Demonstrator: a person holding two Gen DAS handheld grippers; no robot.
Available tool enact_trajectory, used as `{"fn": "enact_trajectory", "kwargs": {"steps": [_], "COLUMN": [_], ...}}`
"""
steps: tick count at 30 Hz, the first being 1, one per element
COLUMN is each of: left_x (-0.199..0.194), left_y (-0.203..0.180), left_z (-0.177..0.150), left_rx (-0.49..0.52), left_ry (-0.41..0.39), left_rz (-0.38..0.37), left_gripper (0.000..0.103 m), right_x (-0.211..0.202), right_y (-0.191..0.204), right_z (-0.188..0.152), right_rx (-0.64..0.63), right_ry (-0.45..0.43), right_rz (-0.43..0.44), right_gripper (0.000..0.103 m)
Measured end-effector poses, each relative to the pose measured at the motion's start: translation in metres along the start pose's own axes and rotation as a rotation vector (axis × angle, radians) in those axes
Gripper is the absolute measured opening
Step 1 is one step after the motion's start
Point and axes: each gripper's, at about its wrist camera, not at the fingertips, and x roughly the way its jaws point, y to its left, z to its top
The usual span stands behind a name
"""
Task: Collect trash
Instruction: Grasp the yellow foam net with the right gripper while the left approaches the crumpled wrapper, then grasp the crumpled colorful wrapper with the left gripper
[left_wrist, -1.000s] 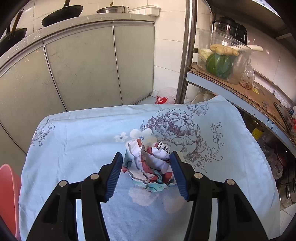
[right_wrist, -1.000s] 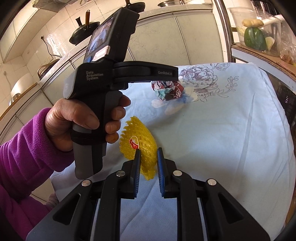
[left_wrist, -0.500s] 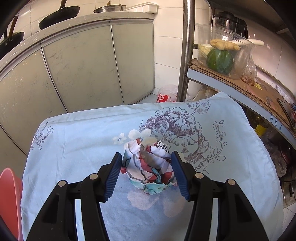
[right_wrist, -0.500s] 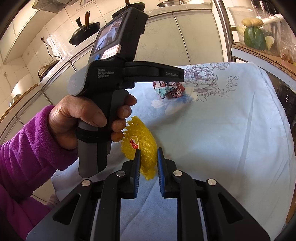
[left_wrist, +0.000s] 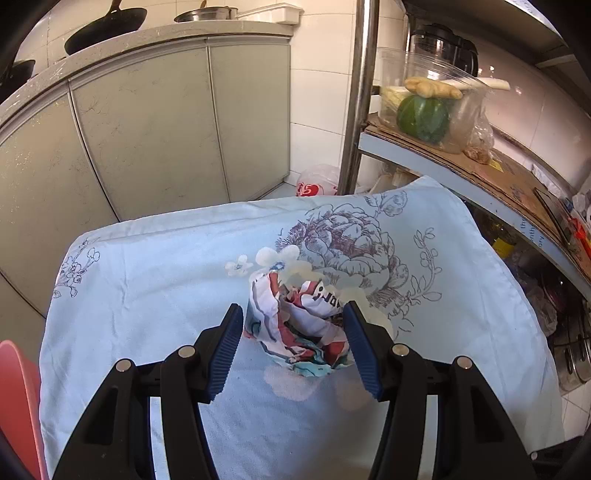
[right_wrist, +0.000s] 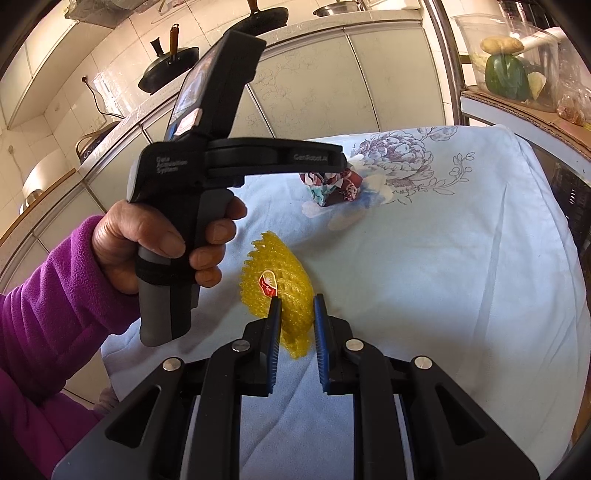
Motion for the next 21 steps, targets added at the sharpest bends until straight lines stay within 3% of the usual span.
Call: {"fn": "enact_trajectory", "kwargs": {"steps": [8, 16, 18, 21], "left_x": [-0.011, -0.019, -0.024, -0.030], "left_y": [0.005, 0.010, 0.012, 0.017], "left_z": [-0.011, -0.020, -0.022, -0.019], "left_rx": [0.017, -0.003, -0.008, -0.034], "left_ry": [-0.018, -0.048, -0.069, -0.080], "left_rz": [-0.034, -0.047, -0.037, -0.052], "left_gripper": [0.052, 0.041, 0.023, 0.018], "right_x": [0.000, -0.001, -0.001, -0.001], "right_y": [-0.001, -0.001, -0.001, -0.001], "right_z": [0.000, 0.001, 0.001, 0.001], "right_rx": [-0.002, -0.003, -0.003, -0.003], "right_ry": [0.000, -0.004, -0.004, -0.004], "right_rz": [0.003, 0.004, 0.004, 0.003], "right_gripper": [0.017, 0.017, 0.017, 0.017]}}
